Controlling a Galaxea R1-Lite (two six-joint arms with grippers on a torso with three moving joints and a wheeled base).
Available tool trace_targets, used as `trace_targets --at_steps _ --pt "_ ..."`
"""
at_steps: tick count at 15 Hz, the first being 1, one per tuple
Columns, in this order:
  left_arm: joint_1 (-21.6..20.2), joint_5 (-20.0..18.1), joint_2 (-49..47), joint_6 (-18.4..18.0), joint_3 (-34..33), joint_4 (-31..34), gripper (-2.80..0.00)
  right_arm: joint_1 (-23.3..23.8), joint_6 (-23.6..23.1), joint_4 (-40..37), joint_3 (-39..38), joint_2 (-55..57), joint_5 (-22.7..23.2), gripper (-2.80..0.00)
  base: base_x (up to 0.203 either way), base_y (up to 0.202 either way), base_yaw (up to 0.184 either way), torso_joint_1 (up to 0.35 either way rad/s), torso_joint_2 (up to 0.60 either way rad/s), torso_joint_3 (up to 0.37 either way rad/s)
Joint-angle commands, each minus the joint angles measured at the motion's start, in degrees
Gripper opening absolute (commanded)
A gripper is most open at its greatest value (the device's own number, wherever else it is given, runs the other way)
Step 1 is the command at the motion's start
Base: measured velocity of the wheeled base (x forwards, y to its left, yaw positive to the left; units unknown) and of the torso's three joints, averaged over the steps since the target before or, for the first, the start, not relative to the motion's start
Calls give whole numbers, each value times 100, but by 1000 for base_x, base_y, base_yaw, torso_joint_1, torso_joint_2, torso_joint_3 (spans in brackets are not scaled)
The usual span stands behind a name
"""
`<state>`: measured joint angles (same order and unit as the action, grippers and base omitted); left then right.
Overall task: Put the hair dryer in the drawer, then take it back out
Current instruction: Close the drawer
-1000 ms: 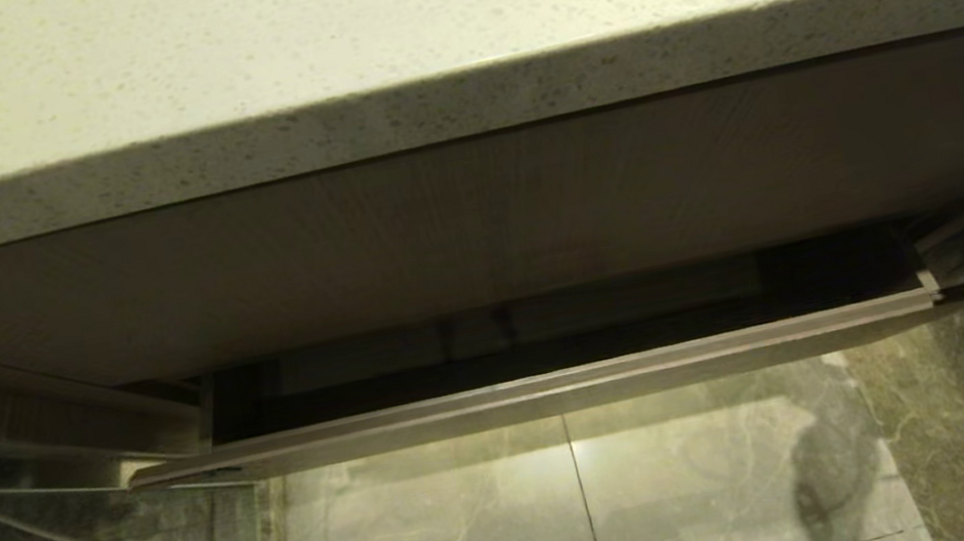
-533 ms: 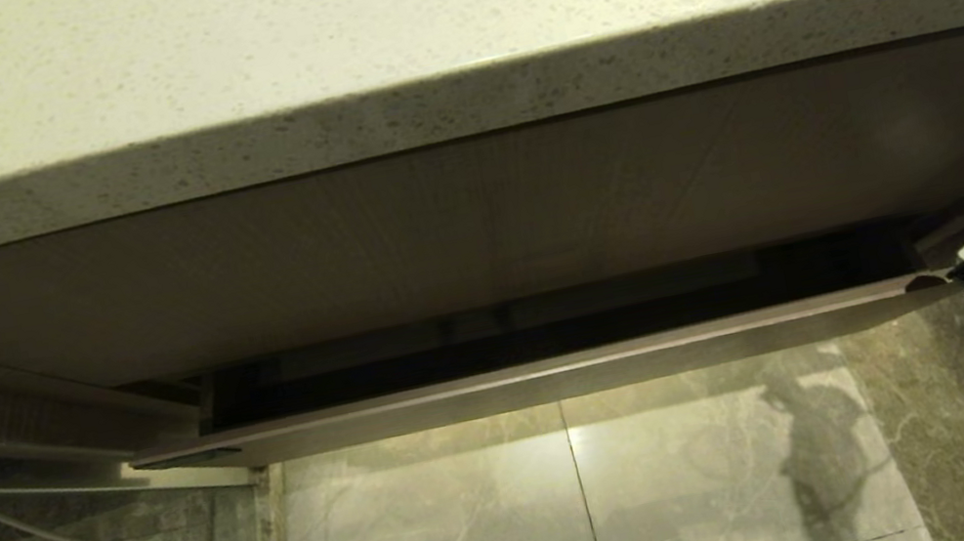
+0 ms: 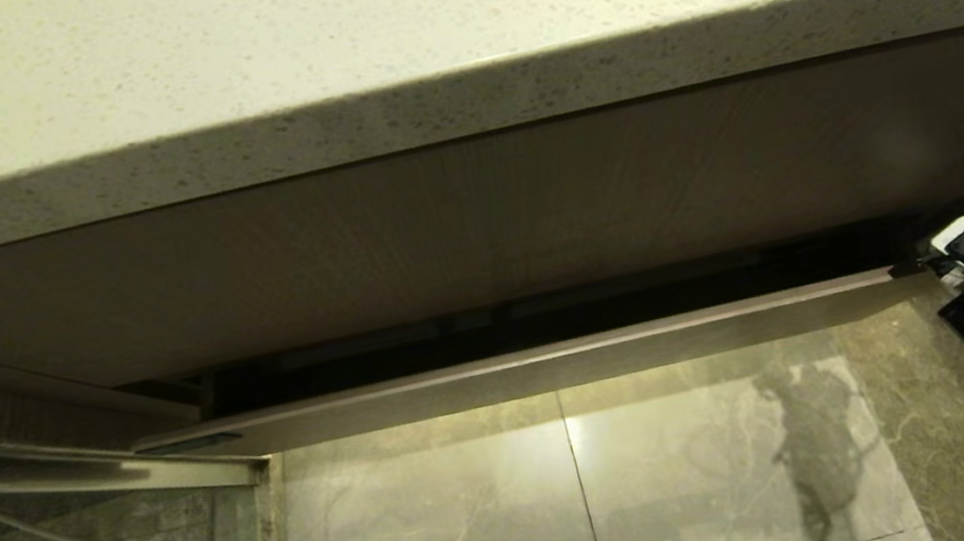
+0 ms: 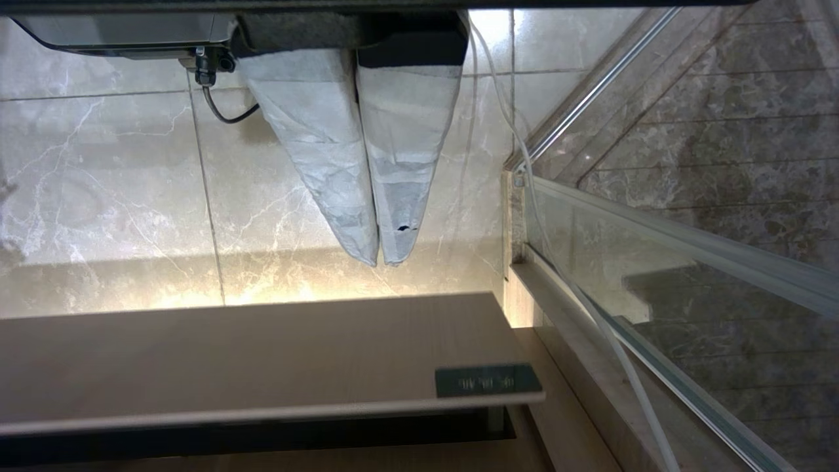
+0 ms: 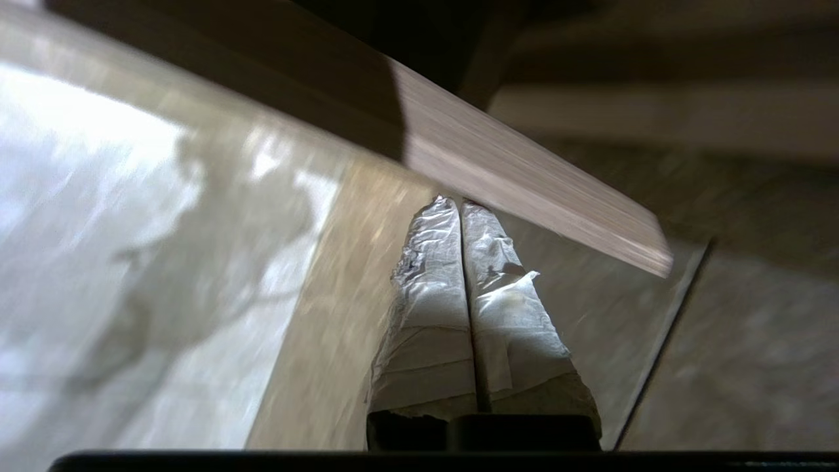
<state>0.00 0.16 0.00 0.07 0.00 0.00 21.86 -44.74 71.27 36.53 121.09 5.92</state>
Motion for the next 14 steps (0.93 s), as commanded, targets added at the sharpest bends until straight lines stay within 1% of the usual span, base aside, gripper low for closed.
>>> trace_targets --at_steps 1,4,9,10,14 --pt "0 2 0 1 0 0 -280 -6 90 179 26 55 14 -280 0 0 0 0 0 0" --pt "0 2 0 1 0 0 -280 -41 176 173 143 10 5 -280 0 0 0 0 0 0" --pt "0 2 0 -2 0 0 -280 -41 176 68 13 -199 13 -280 0 0 0 0 0 0" --pt "0 2 0 1 0 0 -280 -50 185 155 20 -189 21 -280 0 0 0 0 0 0" --pt "0 2 0 1 0 0 -280 -85 328 196 205 -138 5 -280 0 0 0 0 0 0"
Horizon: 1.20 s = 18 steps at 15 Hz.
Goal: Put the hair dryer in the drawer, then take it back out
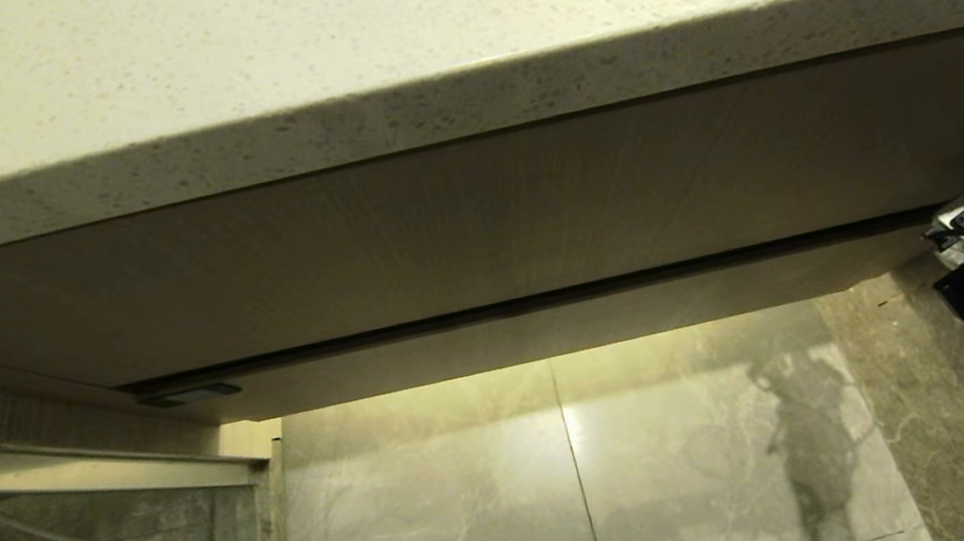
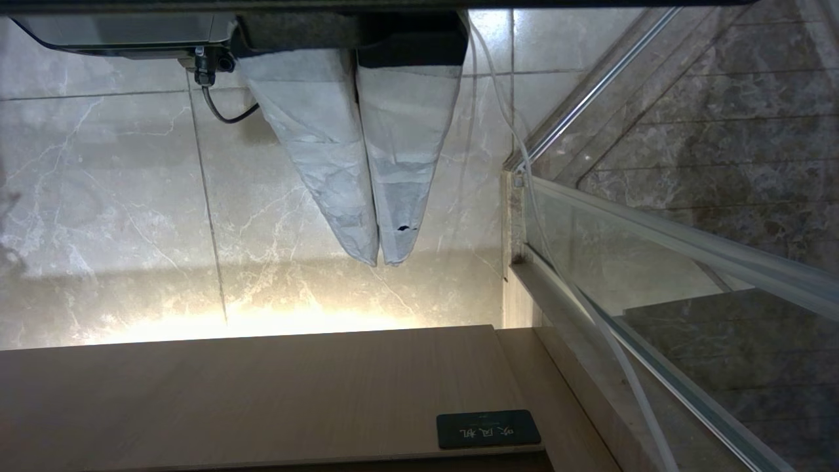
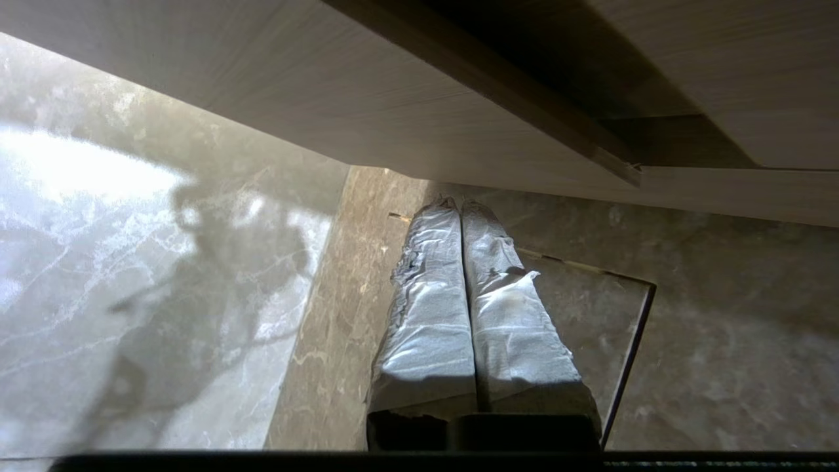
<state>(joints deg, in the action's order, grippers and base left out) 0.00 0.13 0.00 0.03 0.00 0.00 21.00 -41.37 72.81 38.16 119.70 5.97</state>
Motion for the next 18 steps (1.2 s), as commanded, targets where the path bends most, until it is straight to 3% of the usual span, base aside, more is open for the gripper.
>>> trace_targets --at_steps 1,16,18 --pt "0 4 0 6 0 0 -280 0 43 56 44 3 6 -280 0 0 0 0 0 0" --pt "0 4 0 6 0 0 -280 87 331 8 854 580 -26 -280 0 0 0 0 0 0" --pt "0 4 0 6 0 0 -280 143 267 -457 640 240 5 -280 0 0 0 0 0 0"
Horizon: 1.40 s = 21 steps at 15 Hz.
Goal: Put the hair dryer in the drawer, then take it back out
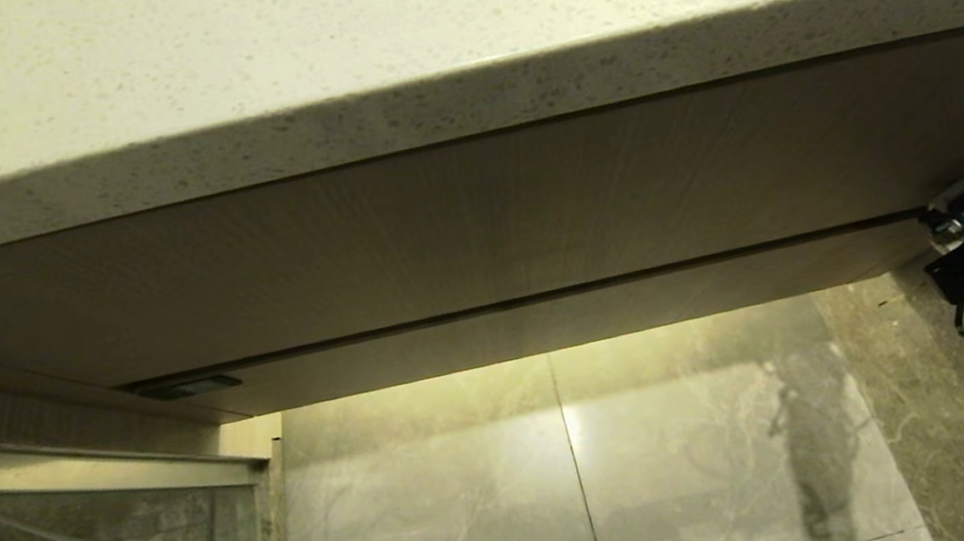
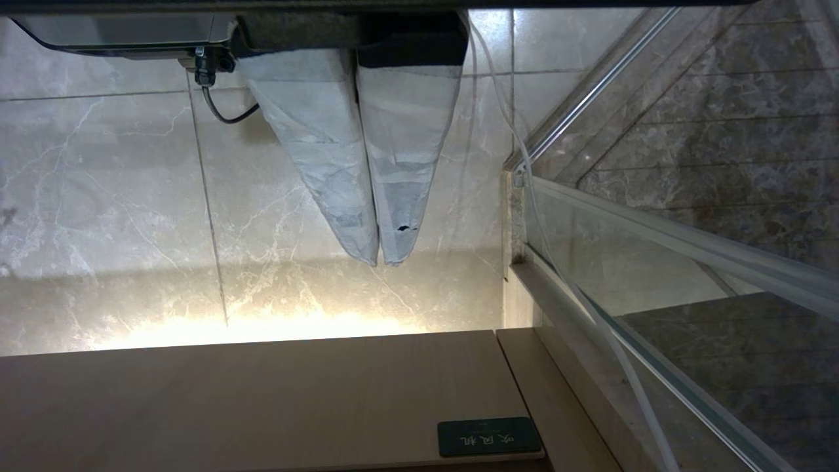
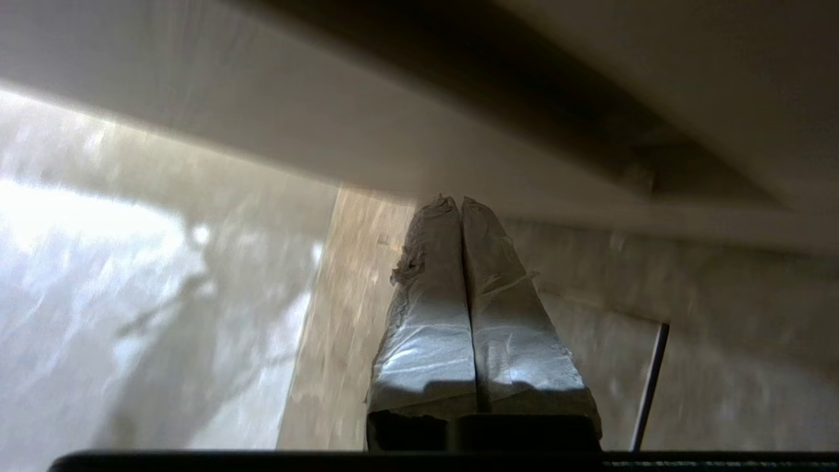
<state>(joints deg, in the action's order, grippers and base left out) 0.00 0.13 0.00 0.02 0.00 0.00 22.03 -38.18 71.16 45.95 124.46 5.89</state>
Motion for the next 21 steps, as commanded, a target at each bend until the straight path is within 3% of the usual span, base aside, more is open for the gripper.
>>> trace_targets --at_steps 1,4,7,13,15,21 --pt "0 4 0 7 0 0 -280 43 -106 -821 -243 -480 18 -280 0 0 0 0 0 0" --pt "0 4 0 7 0 0 -280 -68 -388 -2574 -406 -1376 18 -280 0 0 0 0 0 0" --pt "0 4 0 7 0 0 -280 -380 -469 -3815 -619 -2363 -13 -280 0 0 0 0 0 0" --pt "0 4 0 7 0 0 -280 -796 -489 -4945 -1417 -4653 -106 -280 0 0 0 0 0 0" --pt "0 4 0 7 0 0 -280 -832 -266 -5217 -1944 -5863 -124 -280 0 0 0 0 0 0" --pt "0 4 0 -2 0 0 -280 -1467 1198 -6380 -3648 -9715 -231 -280 0 0 0 0 0 0"
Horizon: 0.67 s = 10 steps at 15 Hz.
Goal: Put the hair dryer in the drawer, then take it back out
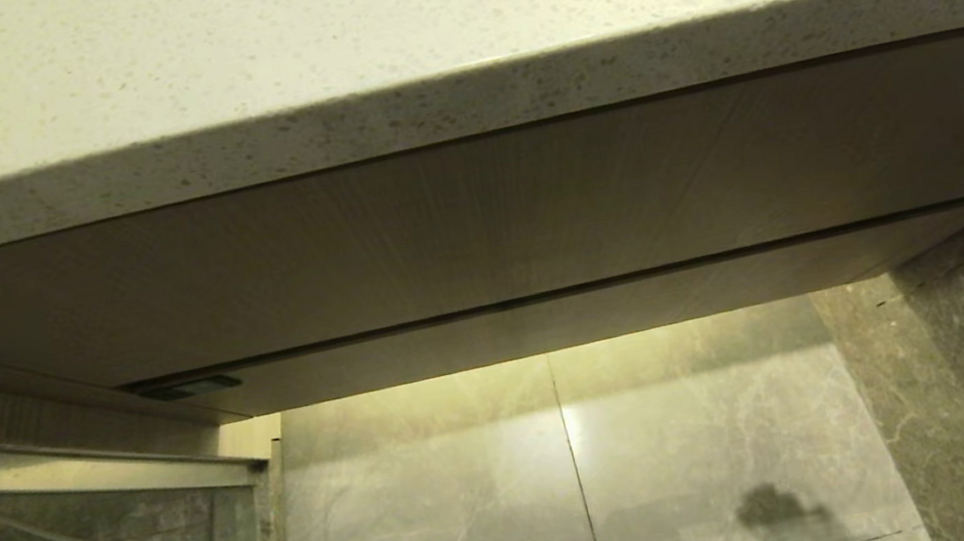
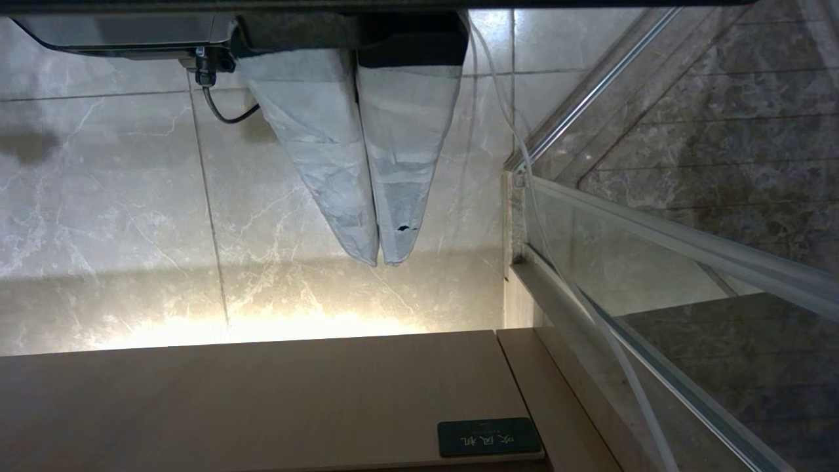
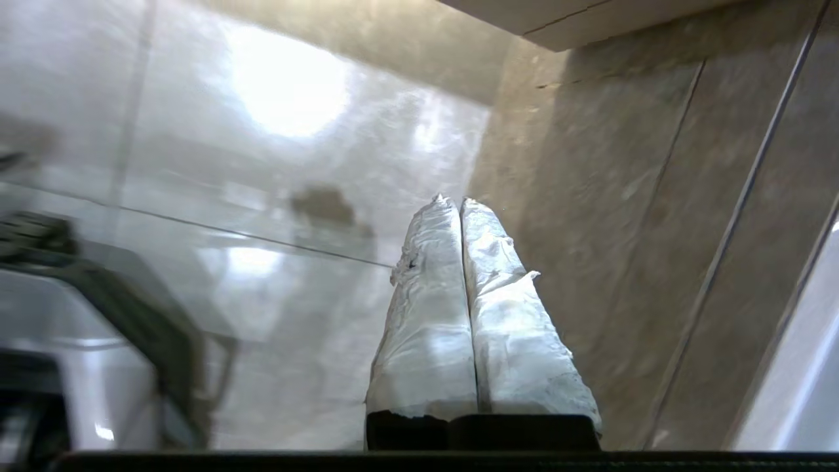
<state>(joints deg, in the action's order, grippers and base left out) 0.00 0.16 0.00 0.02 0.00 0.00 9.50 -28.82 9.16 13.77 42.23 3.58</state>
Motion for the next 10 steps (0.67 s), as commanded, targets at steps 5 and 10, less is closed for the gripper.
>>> trace_targets --at_steps 5,10 --pt "0 2 0 6 0 0 -280 -787 1552 -518 -1373 -3137 -413 -280 0 0 0 0 0 0" --pt "0 2 0 -1 0 0 -280 -928 1672 -634 -1363 -4205 -305 -280 0 0 0 0 0 0"
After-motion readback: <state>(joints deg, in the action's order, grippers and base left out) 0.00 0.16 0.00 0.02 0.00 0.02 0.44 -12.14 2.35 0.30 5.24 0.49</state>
